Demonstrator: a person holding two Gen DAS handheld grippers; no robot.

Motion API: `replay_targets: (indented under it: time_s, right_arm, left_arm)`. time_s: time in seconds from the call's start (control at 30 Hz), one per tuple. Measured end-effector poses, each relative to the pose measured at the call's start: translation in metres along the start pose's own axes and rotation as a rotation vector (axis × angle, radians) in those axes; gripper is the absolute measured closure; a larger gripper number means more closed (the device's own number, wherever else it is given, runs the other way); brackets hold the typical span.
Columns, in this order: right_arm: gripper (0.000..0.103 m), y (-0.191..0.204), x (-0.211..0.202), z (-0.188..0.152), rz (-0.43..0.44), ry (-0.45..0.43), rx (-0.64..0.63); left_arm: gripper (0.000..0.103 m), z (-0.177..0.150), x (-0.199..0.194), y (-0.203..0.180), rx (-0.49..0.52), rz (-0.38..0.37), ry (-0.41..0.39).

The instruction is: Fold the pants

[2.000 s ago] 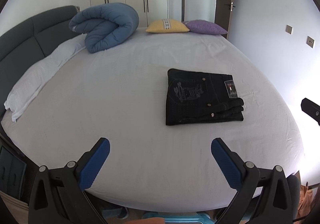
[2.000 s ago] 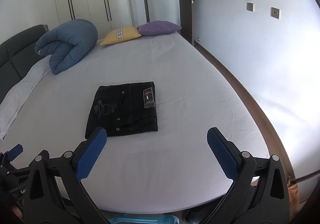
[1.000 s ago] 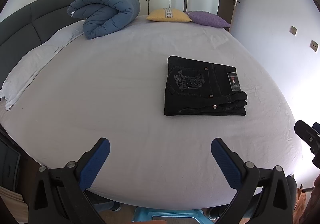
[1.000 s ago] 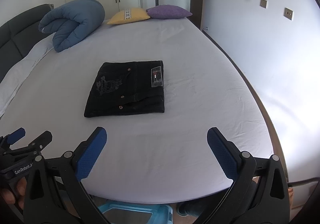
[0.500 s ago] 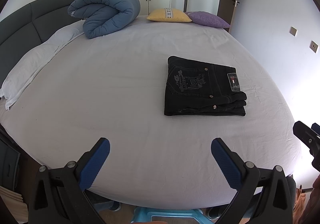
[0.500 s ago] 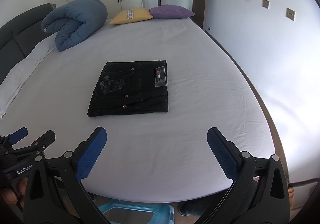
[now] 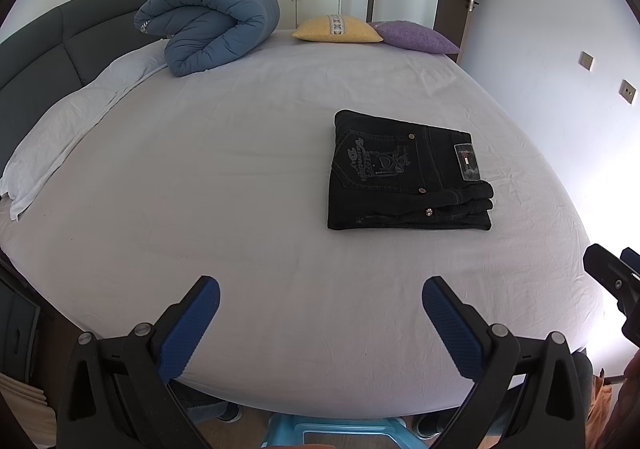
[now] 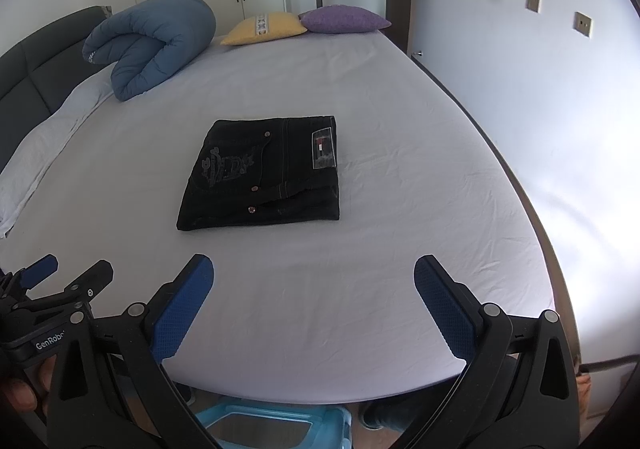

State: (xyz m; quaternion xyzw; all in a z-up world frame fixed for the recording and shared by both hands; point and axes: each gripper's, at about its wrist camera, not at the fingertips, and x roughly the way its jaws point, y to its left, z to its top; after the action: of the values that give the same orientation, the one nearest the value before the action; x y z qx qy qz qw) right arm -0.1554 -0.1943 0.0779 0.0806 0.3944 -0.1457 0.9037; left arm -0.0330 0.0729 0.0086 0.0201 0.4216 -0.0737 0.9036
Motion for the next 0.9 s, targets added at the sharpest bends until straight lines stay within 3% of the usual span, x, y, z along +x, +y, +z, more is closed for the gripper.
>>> replay_targets:
  time_s: [0.9]
  right_arm:
    - [0.001, 0.0001, 0.0000, -0.0001, 0.000, 0.001, -0.002]
  left_arm:
    - [0.000, 0.0005, -0.0014, -0.0028, 0.015, 0.001, -0.006]
